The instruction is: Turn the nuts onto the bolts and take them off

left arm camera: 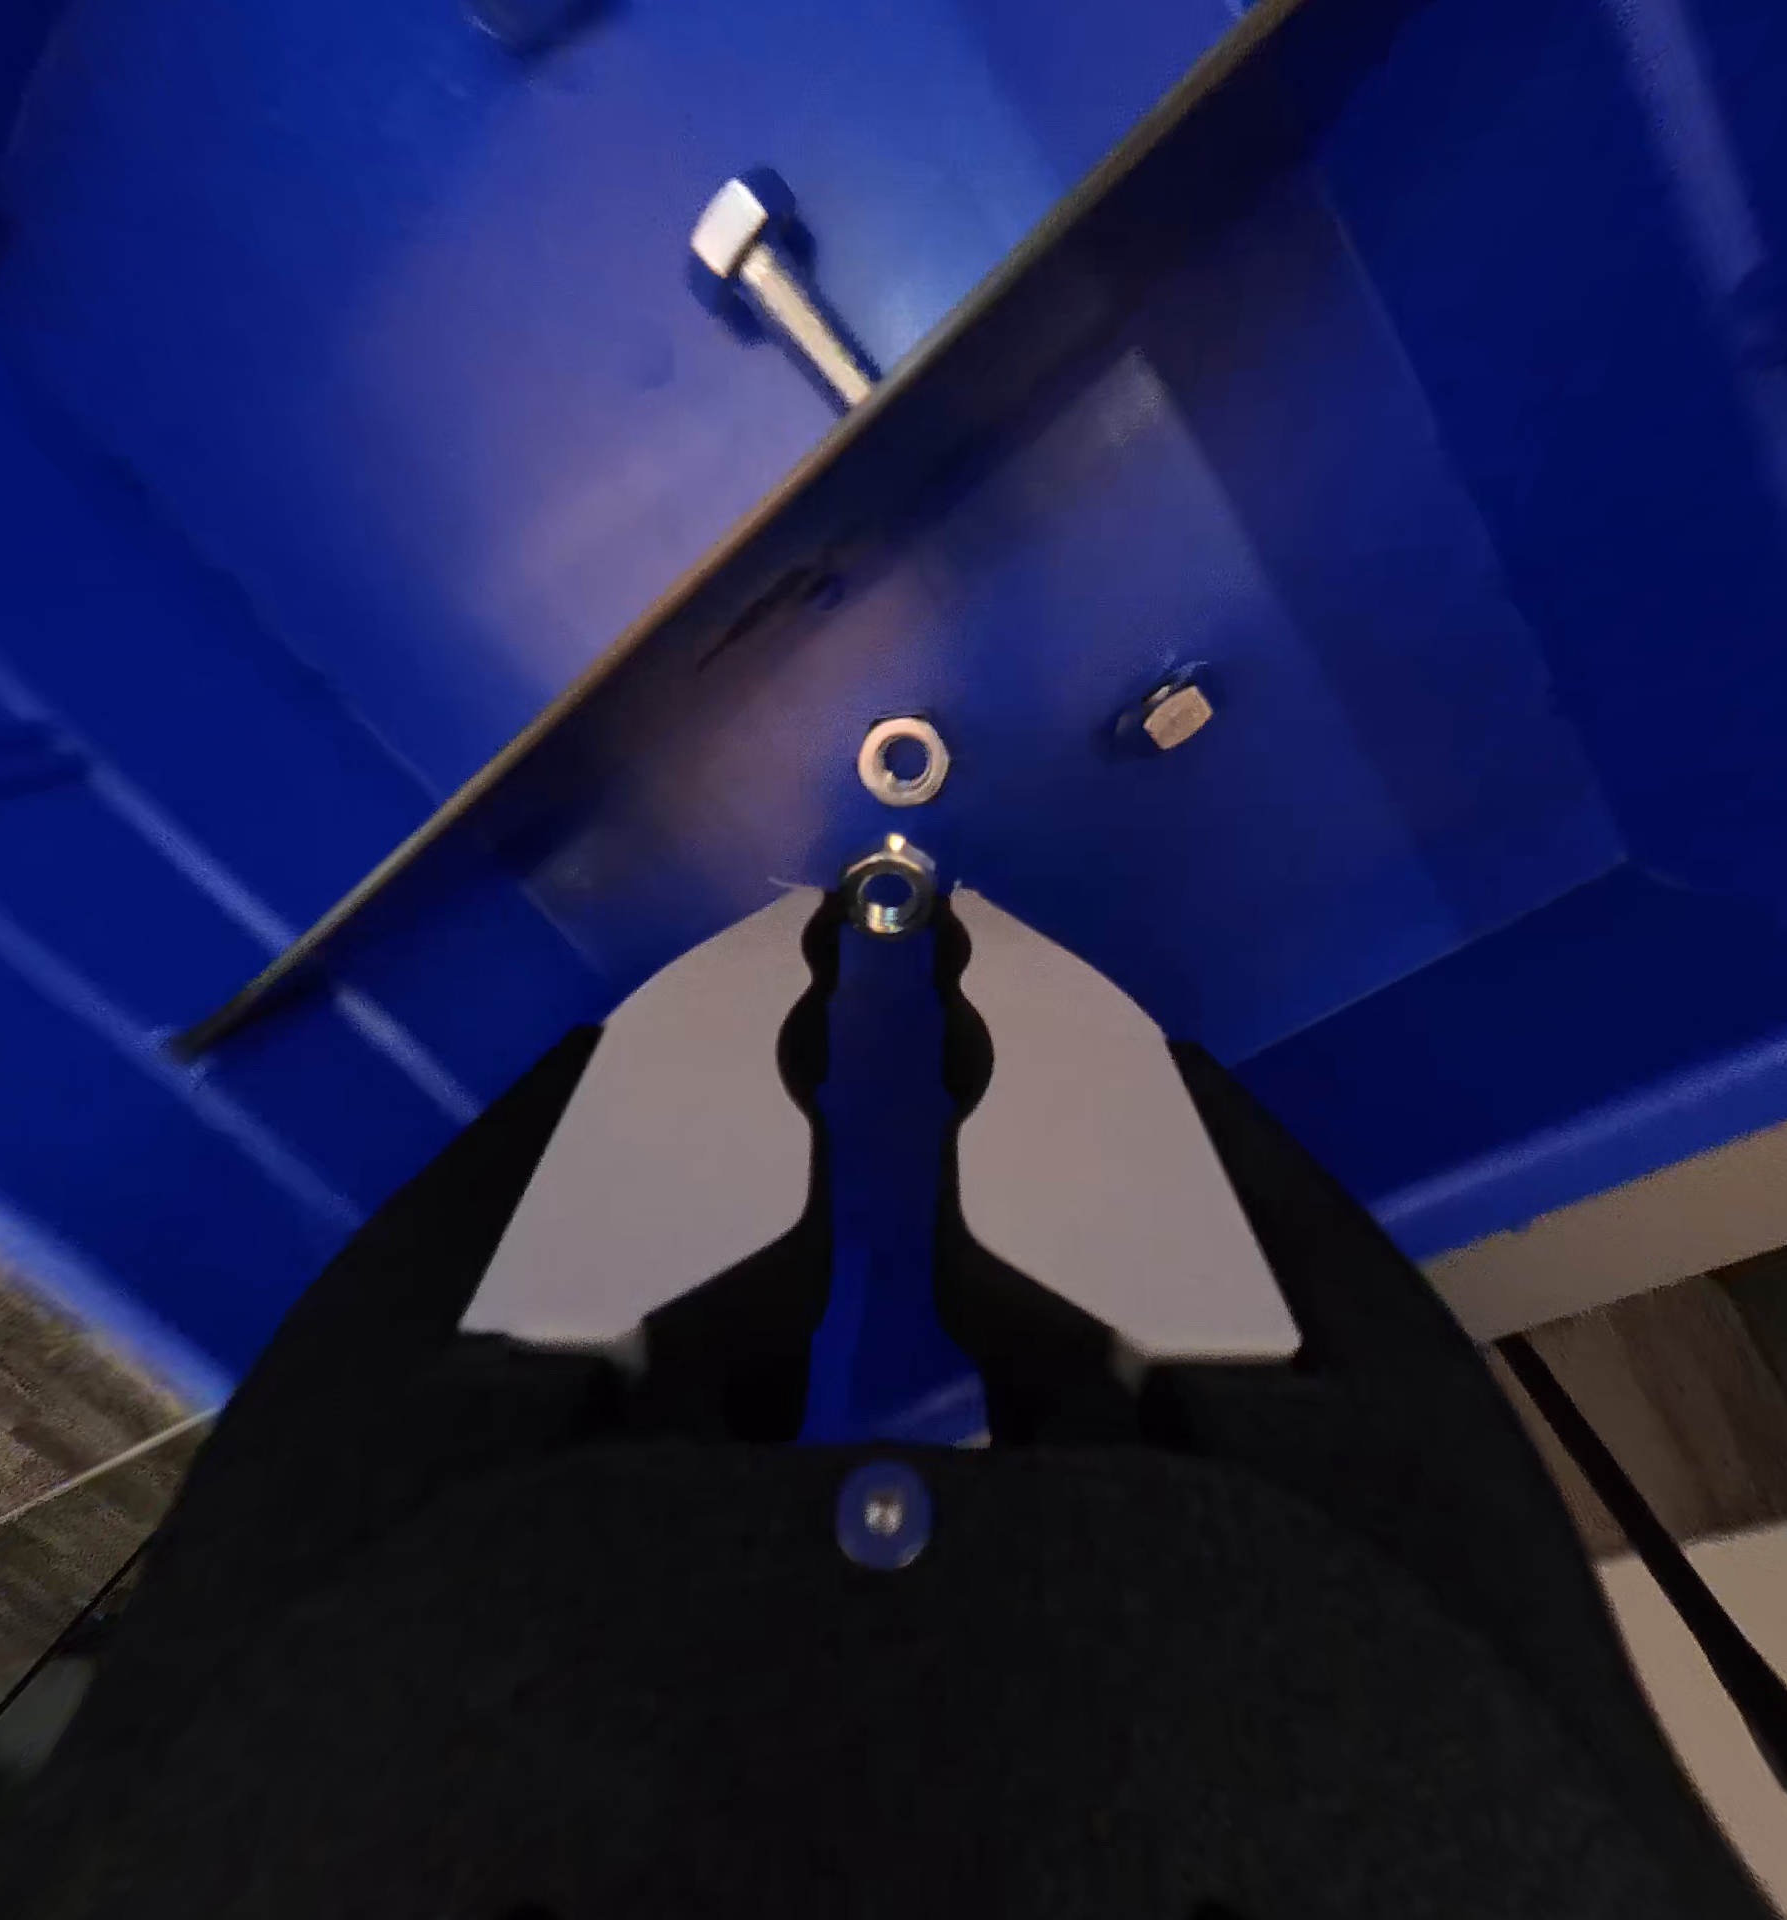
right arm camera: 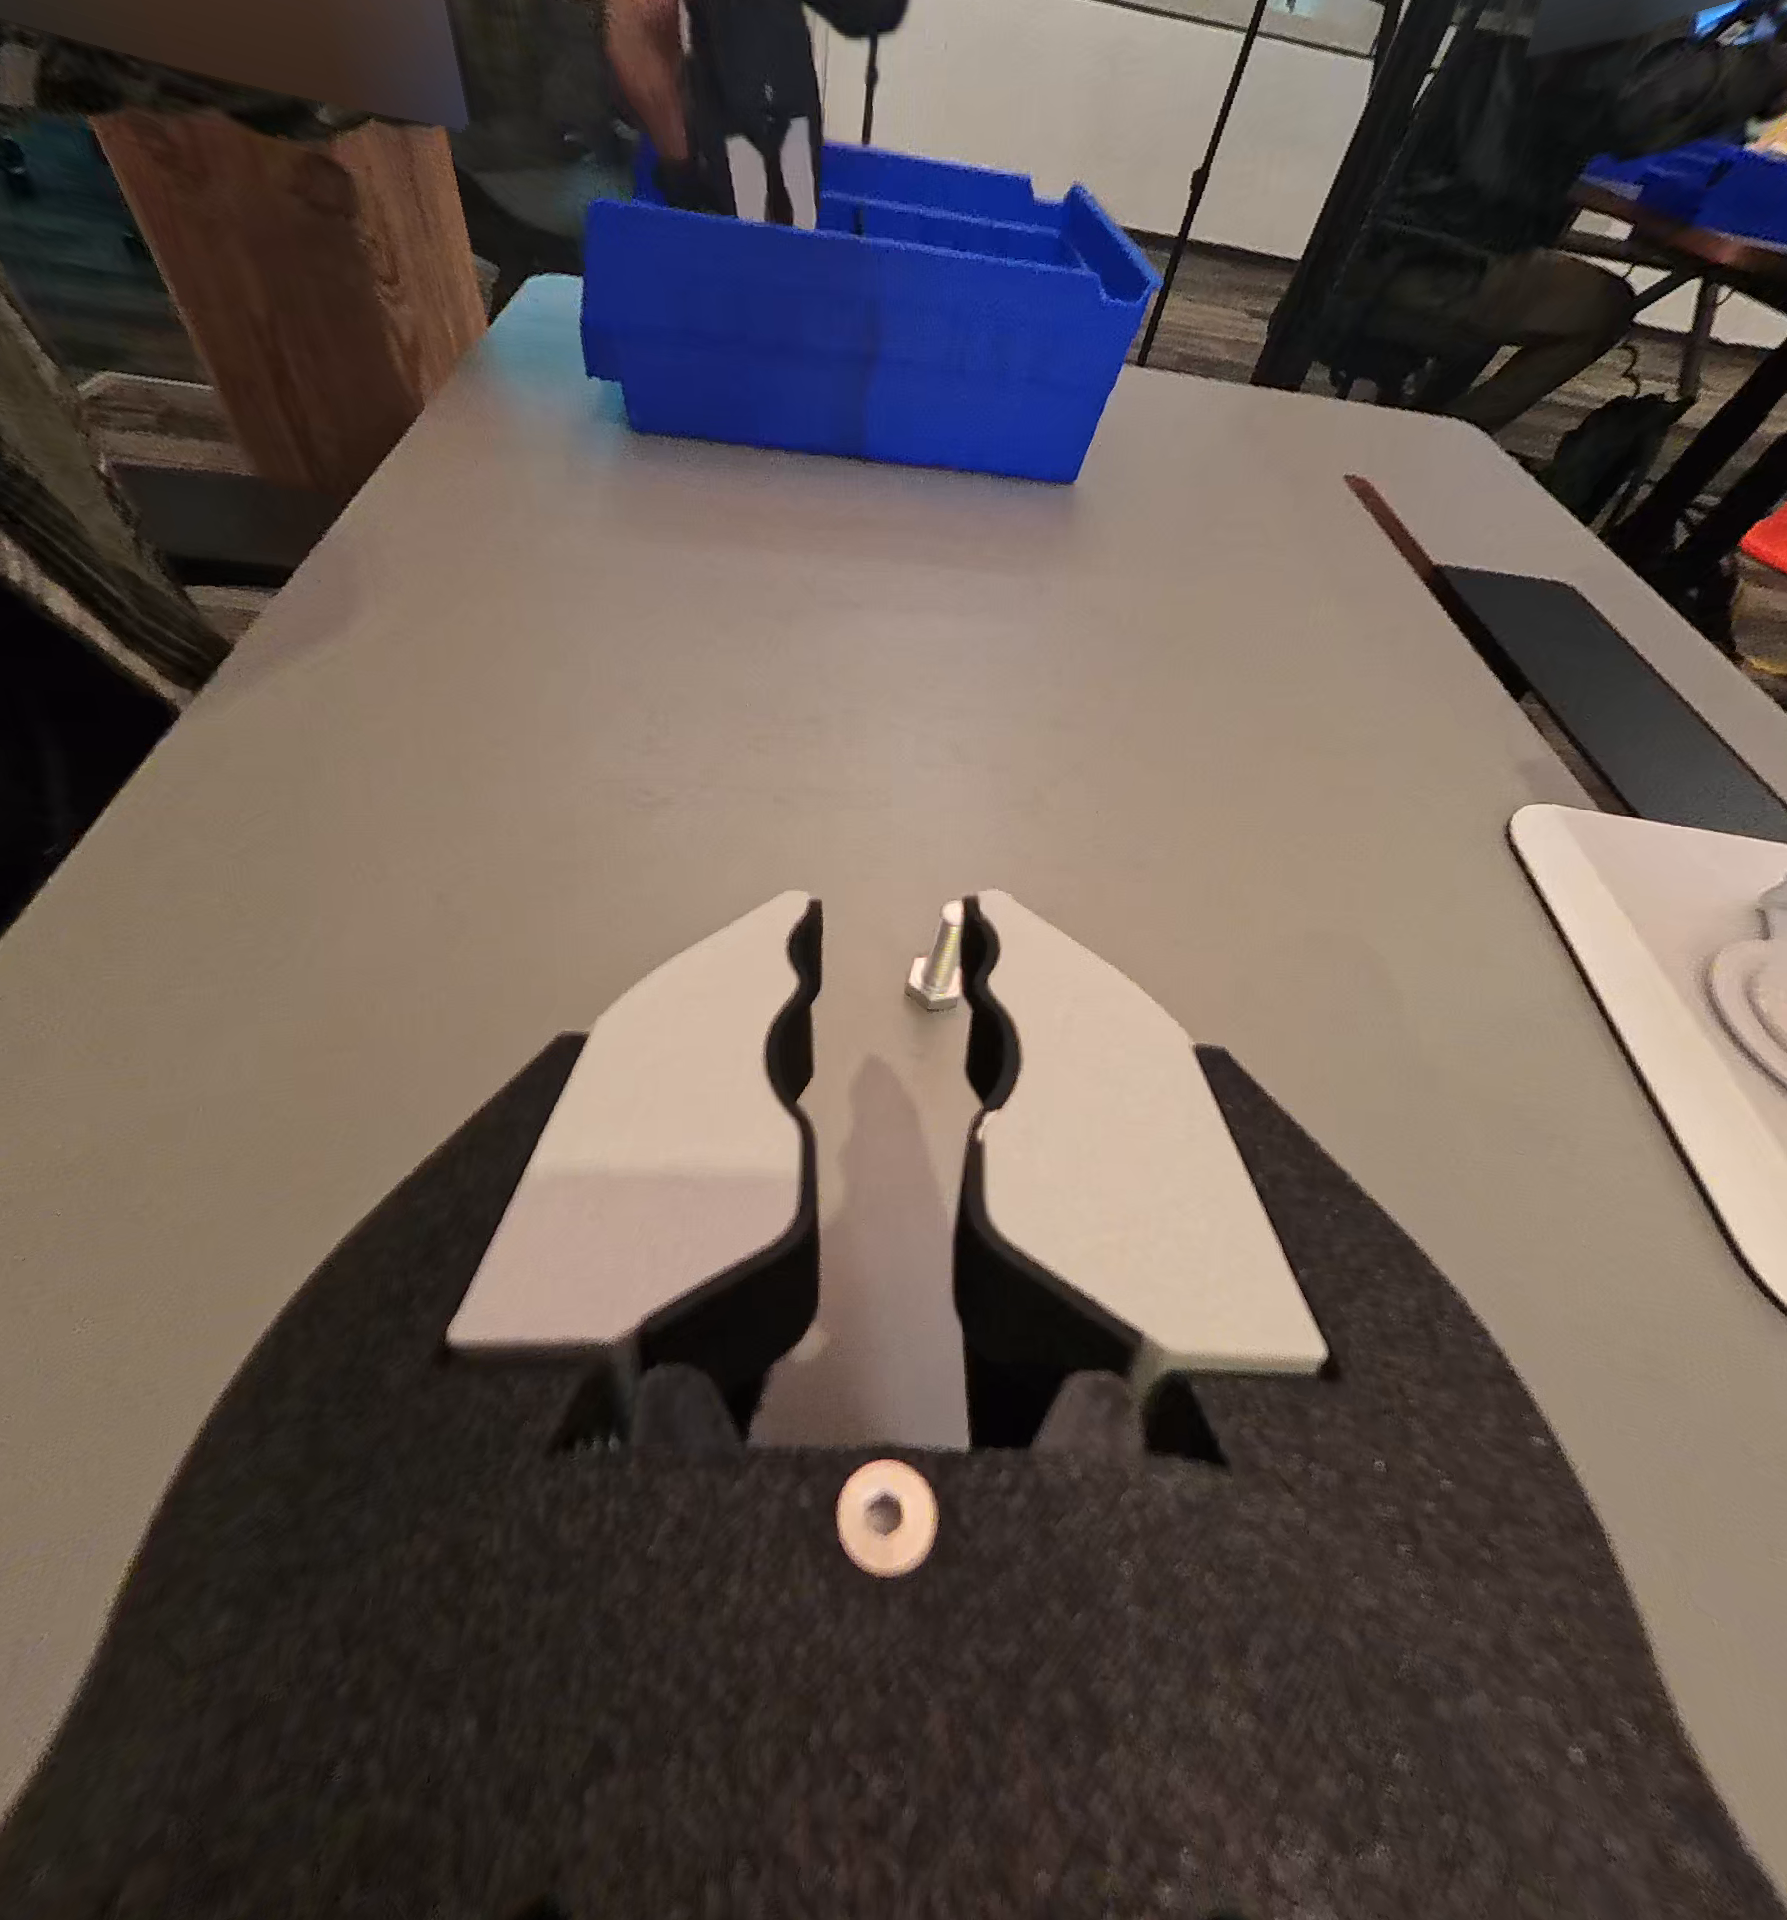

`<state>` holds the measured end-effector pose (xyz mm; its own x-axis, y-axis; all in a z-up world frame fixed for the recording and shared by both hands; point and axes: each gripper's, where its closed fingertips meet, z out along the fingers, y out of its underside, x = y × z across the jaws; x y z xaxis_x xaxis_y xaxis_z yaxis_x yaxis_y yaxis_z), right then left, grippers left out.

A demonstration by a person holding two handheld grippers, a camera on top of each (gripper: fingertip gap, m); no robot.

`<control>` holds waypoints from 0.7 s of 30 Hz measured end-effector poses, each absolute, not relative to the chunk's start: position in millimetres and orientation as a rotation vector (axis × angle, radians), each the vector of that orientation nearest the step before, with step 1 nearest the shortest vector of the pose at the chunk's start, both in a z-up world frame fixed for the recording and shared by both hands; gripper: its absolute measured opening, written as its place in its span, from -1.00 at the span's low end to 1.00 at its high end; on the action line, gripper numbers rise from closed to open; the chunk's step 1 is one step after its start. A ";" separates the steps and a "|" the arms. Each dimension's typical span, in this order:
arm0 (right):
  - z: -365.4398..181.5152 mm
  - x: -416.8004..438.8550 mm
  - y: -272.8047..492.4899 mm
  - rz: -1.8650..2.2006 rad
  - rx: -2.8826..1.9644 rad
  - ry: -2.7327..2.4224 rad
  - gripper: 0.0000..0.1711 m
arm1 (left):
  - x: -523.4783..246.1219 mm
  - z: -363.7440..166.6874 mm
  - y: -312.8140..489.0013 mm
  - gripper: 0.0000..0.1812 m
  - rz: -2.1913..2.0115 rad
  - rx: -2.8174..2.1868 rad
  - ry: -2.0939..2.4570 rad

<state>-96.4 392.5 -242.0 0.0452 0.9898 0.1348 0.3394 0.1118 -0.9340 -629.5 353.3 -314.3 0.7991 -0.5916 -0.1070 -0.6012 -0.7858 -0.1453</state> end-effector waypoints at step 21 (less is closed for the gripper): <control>-266.2 -42.1 439.2 0.839 -1.554 -1.295 -0.75 | -153.9 -328.8 372.1 -0.81 -0.354 -2.169 1.694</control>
<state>-42.1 439.2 -266.2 0.2151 0.9752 0.0518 0.3514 -0.0278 -0.9358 -153.9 372.1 -328.8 0.2481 -0.9684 -0.0265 -0.8768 -0.2128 -0.4313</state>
